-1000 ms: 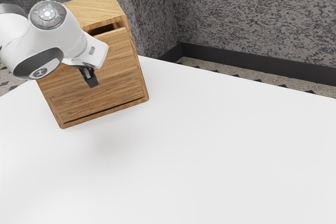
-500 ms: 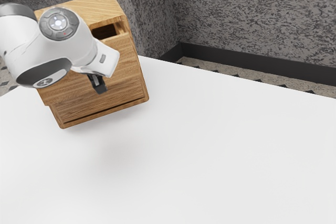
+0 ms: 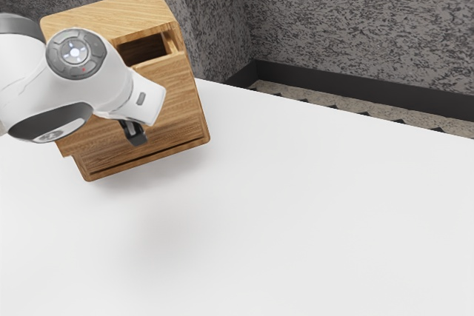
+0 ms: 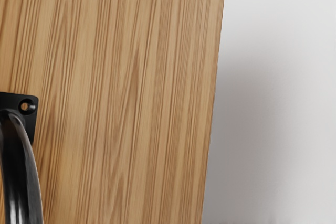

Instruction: Pull the drawer handle with one arm to open the drawer

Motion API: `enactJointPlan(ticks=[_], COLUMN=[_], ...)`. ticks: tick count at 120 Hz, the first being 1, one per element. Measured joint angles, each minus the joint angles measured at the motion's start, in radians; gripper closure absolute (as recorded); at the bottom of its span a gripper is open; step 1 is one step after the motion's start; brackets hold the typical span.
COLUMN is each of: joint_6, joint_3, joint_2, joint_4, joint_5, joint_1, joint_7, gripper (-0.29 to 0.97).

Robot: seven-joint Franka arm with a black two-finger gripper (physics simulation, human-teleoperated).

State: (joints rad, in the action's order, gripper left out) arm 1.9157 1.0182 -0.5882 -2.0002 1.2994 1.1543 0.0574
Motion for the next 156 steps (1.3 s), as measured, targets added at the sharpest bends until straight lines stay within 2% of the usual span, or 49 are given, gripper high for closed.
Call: enactJointPlan(ticks=[19, 43, 82, 103, 114, 125, 128, 130, 133, 139, 145, 156], joint_6=[-0.001, -0.003, -0.024, -0.030, -0.032, -0.044, -0.048, -0.051, -0.058, -0.081, -0.111, -0.181], joint_3=[-0.050, -0.153, -0.256, -0.360, -0.419, -0.506, -0.531, -0.549, -0.572, -0.592, -0.556, -0.362], joint_2=[-0.001, -0.004, 0.027, 0.026, 0.025, 0.025, 0.026, 0.029, 0.038, 0.079, 0.160, 0.394], joint_4=[-0.038, -0.099, -0.137, -0.187, -0.207, -0.213, -0.212, -0.207, -0.194, -0.115, 0.033, 0.355], joint_5=[0.000, -0.024, -0.080, -0.104, -0.121, -0.154, -0.168, -0.173, -0.180, -0.224, -0.321, -0.677], joint_1=[-0.045, -0.136, -0.177, -0.276, -0.320, -0.360, -0.373, -0.375, -0.376, -0.363, -0.329, -0.295], joint_7=[-0.025, -0.055, -0.109, -0.139, -0.154, -0.167, -0.171, -0.174, -0.178, -0.184, -0.188, -0.196], gripper=[0.00, 0.00, 0.01, -0.02, 0.00, 0.13, 0.33, 0.54, 0.46, 0.34, 0.25, 0.14])
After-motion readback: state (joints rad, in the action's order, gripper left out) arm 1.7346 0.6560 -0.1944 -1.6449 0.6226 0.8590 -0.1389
